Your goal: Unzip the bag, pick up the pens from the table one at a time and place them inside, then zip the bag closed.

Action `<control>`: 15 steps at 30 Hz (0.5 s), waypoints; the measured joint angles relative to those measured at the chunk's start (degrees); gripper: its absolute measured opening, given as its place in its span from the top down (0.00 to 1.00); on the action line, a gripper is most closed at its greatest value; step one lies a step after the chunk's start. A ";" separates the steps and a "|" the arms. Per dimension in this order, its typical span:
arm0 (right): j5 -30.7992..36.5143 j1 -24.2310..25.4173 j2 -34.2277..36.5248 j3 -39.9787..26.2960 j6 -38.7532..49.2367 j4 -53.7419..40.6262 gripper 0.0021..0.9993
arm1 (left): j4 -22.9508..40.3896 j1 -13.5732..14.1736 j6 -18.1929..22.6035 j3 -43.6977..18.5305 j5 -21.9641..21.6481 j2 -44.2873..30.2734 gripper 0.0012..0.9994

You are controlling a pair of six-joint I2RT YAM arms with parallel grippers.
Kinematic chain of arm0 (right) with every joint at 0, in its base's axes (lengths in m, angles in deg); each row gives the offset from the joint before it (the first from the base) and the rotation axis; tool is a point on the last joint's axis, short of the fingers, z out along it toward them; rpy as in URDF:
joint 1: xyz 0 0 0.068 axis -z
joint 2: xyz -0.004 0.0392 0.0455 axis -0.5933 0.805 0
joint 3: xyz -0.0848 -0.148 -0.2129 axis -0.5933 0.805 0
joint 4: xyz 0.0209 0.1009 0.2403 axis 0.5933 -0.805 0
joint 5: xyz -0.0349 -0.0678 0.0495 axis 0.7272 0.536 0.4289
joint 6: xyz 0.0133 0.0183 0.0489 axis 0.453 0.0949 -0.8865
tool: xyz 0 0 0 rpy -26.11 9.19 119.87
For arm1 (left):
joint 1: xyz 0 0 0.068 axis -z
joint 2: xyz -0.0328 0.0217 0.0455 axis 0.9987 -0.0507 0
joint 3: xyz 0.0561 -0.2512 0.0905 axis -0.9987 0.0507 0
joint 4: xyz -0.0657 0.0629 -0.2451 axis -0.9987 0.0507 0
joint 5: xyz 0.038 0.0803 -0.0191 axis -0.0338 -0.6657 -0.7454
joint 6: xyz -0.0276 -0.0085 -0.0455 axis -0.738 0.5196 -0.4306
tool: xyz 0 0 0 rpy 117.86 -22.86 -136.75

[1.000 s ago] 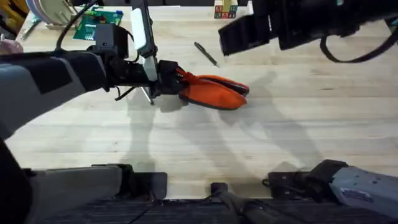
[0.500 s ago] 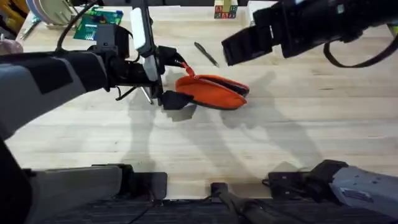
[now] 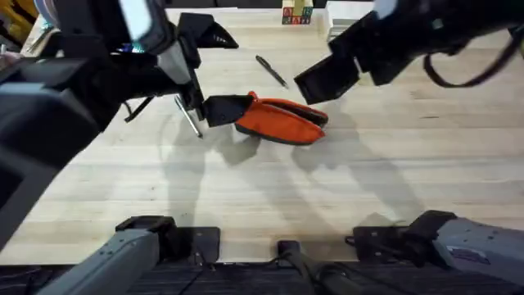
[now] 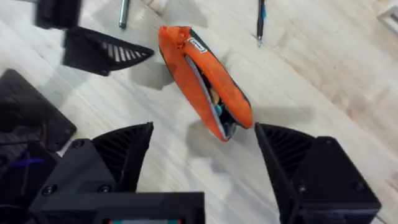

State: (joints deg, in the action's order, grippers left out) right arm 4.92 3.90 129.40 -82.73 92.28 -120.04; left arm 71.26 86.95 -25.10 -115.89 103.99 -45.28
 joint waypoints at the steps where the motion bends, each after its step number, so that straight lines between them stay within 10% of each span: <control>1: 0.02 0.00 0.76 0.00 0.59 0.00 0.00 | 1.14 0.00 -0.74 0.00 -0.30 1.45 0.01; 15: 0.18 0.00 9.73 0.00 6.45 0.75 0.00 | 18.55 0.00 -6.62 0.00 -6.13 19.54 0.01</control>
State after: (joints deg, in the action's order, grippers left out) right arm 5.10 3.90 139.13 -82.73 98.73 -119.29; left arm 89.81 86.95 -31.73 -115.89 97.87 -25.74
